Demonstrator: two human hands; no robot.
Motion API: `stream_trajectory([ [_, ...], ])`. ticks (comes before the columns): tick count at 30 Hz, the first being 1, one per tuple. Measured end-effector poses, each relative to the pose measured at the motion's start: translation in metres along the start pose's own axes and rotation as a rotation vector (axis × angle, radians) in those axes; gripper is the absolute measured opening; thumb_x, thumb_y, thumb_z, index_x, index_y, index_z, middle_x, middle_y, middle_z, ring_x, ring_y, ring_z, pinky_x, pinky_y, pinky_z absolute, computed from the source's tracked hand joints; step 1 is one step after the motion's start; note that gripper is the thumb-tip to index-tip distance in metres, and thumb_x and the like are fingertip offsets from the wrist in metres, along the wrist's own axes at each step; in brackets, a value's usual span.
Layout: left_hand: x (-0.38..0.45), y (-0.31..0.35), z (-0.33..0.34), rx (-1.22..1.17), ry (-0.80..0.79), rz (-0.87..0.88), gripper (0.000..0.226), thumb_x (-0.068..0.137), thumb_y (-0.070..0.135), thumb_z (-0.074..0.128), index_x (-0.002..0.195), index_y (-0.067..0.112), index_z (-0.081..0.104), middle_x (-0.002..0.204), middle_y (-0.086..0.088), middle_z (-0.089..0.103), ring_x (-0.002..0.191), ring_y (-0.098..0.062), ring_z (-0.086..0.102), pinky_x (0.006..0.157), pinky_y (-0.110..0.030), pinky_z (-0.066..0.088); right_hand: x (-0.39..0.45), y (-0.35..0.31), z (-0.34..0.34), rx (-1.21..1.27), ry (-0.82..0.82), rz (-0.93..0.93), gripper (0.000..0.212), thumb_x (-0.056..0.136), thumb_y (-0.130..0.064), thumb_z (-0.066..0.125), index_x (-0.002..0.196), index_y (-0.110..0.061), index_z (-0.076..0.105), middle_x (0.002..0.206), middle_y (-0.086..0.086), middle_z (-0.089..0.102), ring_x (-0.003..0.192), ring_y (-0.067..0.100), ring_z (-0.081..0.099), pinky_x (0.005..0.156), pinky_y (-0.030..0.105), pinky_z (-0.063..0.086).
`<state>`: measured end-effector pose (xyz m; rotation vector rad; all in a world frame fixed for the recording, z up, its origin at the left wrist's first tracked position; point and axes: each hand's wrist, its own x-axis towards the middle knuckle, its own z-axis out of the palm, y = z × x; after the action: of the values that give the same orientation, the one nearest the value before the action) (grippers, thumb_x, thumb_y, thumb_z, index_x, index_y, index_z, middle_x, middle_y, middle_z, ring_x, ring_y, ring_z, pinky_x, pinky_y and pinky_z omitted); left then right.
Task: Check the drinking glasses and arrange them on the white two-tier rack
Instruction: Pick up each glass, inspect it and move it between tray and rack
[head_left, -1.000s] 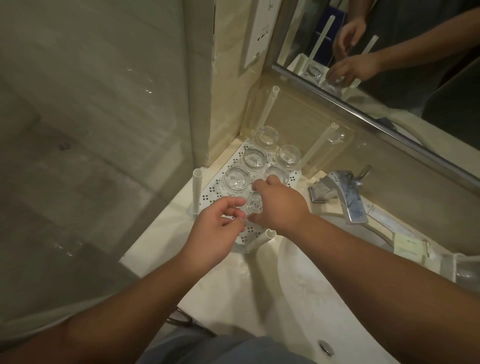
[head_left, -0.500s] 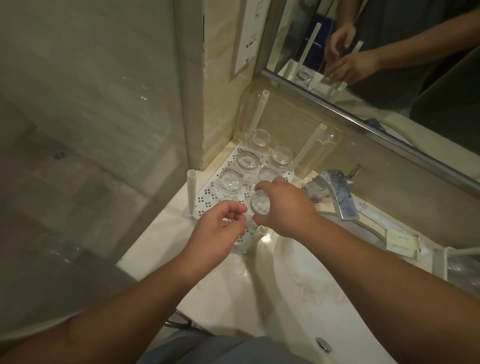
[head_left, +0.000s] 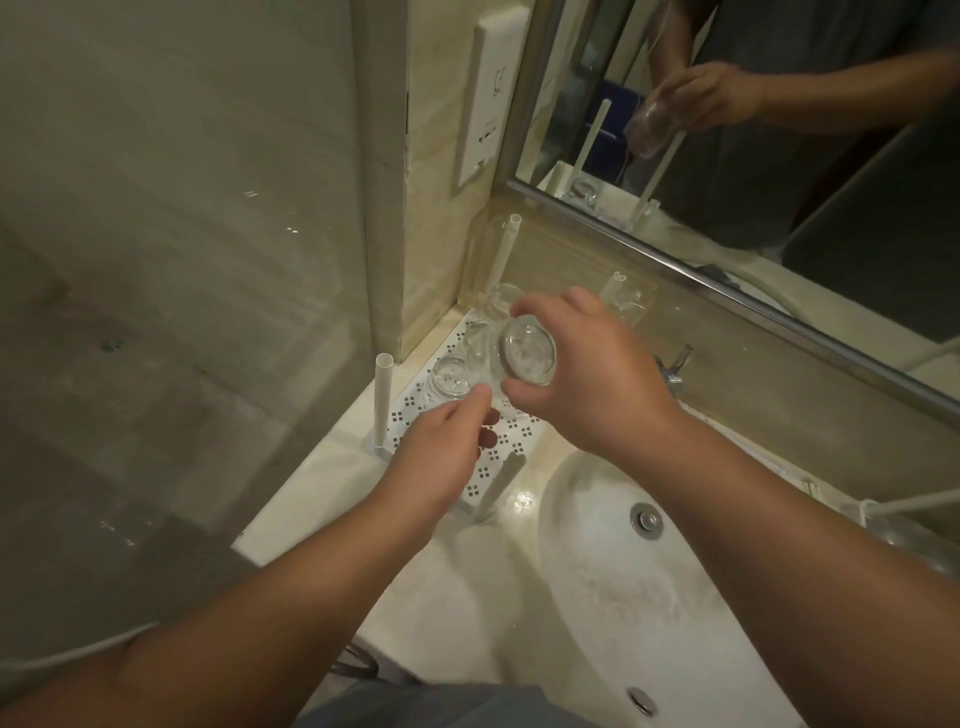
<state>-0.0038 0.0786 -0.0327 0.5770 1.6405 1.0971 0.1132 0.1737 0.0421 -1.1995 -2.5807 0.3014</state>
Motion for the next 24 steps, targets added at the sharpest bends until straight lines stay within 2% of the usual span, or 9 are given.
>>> stream_trajectory([
  [5, -0.002, 0.027, -0.006, -0.153, -0.048, -0.106, 0.081, 0.092, 0.077, 0.021, 0.087, 0.017, 0.074, 0.077, 0.000, 0.072, 0.075, -0.019, 0.060, 0.072, -0.035, 0.043, -0.008, -0.025, -0.016, -0.025, 0.051, -0.088, 0.060, 0.073, -0.045, 0.075, 0.127, -0.035, 0.052, 0.113, -0.009, 0.050, 0.087, 0.016, 0.057, 0.067, 0.035, 0.052],
  [8, -0.003, 0.039, -0.012, -0.365, -0.124, -0.239, 0.094, 0.084, 0.087, 0.022, 0.095, 0.009, 0.074, 0.080, -0.008, 0.072, 0.076, -0.025, 0.062, 0.068, -0.035, 0.046, -0.012, -0.036, -0.021, -0.039, 0.071, -0.144, 0.060, 0.075, -0.043, 0.075, 0.129, -0.032, 0.052, 0.116, -0.007, 0.050, 0.085, 0.018, 0.059, 0.065, 0.038, 0.054],
  [11, -0.007, 0.052, -0.019, -0.558, -0.280, -0.358, 0.088, 0.078, 0.090, 0.033, 0.087, 0.015, 0.078, 0.084, -0.009, 0.071, 0.074, -0.029, 0.066, 0.063, -0.032, 0.050, -0.017, -0.042, -0.023, -0.052, 0.092, -0.197, 0.058, 0.074, -0.036, 0.078, 0.127, -0.030, 0.055, 0.116, -0.004, 0.050, 0.080, 0.019, 0.058, 0.059, 0.039, 0.052],
  [13, -0.009, 0.059, -0.025, -0.680, -0.366, -0.392, 0.082, 0.078, 0.087, 0.039, 0.083, 0.017, 0.080, 0.090, -0.007, 0.071, 0.072, -0.026, 0.069, 0.069, -0.034, 0.052, -0.019, -0.045, -0.023, -0.073, 0.102, -0.226, 0.058, 0.072, -0.031, 0.079, 0.125, -0.029, 0.057, 0.116, -0.004, 0.050, 0.075, 0.018, 0.055, 0.055, 0.036, 0.050],
  [15, -0.009, 0.063, -0.029, -0.756, -0.420, -0.427, 0.084, 0.079, 0.085, 0.043, 0.086, 0.011, 0.081, 0.096, -0.009, 0.073, 0.078, -0.028, 0.071, 0.074, -0.037, 0.055, -0.022, -0.047, -0.021, -0.077, 0.108, -0.246, 0.060, 0.069, -0.025, 0.079, 0.125, -0.027, 0.058, 0.115, -0.002, 0.051, 0.071, 0.015, 0.051, 0.051, 0.033, 0.047],
  [17, -0.010, 0.064, -0.031, -0.775, -0.447, -0.445, 0.080, 0.080, 0.082, 0.050, 0.086, 0.009, 0.081, 0.094, -0.010, 0.074, 0.080, -0.029, 0.072, 0.075, -0.039, 0.057, -0.024, -0.048, -0.020, -0.077, 0.116, -0.260, 0.062, 0.067, -0.021, 0.080, 0.124, -0.026, 0.059, 0.114, -0.001, 0.052, 0.069, 0.012, 0.044, 0.049, 0.031, 0.045],
  [20, -0.010, 0.062, -0.029, -0.785, -0.439, -0.437, 0.076, 0.079, 0.078, 0.057, 0.083, 0.006, 0.081, 0.092, -0.011, 0.074, 0.078, -0.028, 0.072, 0.073, -0.038, 0.058, -0.028, -0.048, -0.021, -0.058, 0.087, -0.254, 0.059, 0.070, -0.024, 0.079, 0.125, -0.029, 0.056, 0.117, -0.003, 0.049, 0.068, 0.014, 0.047, 0.048, 0.034, 0.047],
  [22, -0.009, 0.060, -0.028, -0.788, -0.418, -0.420, 0.078, 0.079, 0.076, 0.059, 0.085, 0.002, 0.081, 0.097, -0.012, 0.074, 0.080, -0.029, 0.073, 0.076, -0.037, 0.057, -0.030, -0.046, -0.022, -0.023, 0.055, -0.230, 0.057, 0.072, -0.026, 0.079, 0.124, -0.033, 0.054, 0.119, -0.006, 0.046, 0.070, 0.015, 0.051, 0.052, 0.036, 0.050],
  [24, -0.011, 0.062, -0.028, -0.795, -0.409, -0.375, 0.077, 0.079, 0.074, 0.060, 0.095, 0.002, 0.080, 0.099, -0.013, 0.073, 0.080, -0.028, 0.072, 0.072, -0.035, 0.057, -0.034, -0.045, -0.022, 0.059, 0.026, -0.189, 0.058, 0.072, -0.029, 0.080, 0.122, -0.037, 0.052, 0.120, -0.010, 0.043, 0.078, 0.014, 0.056, 0.060, 0.038, 0.052],
])
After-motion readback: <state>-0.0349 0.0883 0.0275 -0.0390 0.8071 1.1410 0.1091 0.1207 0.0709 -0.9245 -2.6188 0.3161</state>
